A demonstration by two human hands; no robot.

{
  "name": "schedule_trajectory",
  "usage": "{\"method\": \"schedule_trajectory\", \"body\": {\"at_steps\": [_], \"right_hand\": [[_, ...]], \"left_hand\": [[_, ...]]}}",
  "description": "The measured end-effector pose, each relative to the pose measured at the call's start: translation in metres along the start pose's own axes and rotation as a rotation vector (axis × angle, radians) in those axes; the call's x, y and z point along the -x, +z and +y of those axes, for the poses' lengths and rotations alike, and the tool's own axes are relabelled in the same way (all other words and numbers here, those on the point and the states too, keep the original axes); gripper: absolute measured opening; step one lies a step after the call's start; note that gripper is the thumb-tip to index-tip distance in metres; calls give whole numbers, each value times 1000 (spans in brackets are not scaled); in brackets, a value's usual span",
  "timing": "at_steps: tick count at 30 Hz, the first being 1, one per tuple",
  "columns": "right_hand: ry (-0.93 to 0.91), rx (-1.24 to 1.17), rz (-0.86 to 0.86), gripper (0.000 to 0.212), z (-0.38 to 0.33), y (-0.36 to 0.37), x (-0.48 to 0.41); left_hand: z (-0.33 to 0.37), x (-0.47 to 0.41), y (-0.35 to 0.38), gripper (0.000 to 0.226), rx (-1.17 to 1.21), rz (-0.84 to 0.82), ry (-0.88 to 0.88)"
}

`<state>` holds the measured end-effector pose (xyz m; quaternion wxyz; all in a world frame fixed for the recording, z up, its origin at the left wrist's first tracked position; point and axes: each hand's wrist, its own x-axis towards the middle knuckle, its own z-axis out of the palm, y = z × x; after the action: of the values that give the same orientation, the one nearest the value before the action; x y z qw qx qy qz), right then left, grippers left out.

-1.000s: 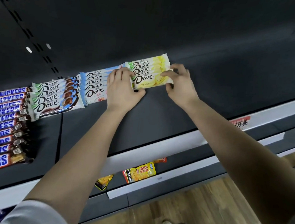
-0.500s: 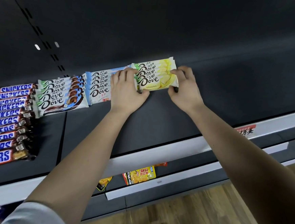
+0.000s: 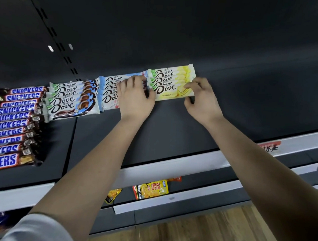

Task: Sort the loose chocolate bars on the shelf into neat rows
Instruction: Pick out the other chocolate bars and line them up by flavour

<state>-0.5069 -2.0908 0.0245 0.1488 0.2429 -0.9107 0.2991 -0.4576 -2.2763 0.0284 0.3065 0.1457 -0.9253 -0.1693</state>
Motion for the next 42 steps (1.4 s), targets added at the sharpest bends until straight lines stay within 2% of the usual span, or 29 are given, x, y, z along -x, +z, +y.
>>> {"method": "schedule_trajectory", "body": {"at_steps": [11,16,20,24,28,33,42], "right_hand": [[8,-48,-7,32,4,1,-1],[4,86,15,33,-5,-2,1],[-151,222,15,34,-29,-7,1],[-212,216,-56,35,-69,-4,-7],[-328,173,-98,33,-126,17,-17],[-499,105,-174,31,-215,62,-24],[-736,-62,-320,29,-384,151,-6]], "left_hand": [[2,-1,1,36,-27,-74,36],[7,4,-5,42,15,-25,69],[6,3,-11,39,23,-18,118],[-9,8,-28,52,-41,-52,115],[-53,1,-70,48,-76,-5,45],[-137,-6,-134,37,-116,73,-148],[-293,31,-240,33,-246,170,-386]]}}
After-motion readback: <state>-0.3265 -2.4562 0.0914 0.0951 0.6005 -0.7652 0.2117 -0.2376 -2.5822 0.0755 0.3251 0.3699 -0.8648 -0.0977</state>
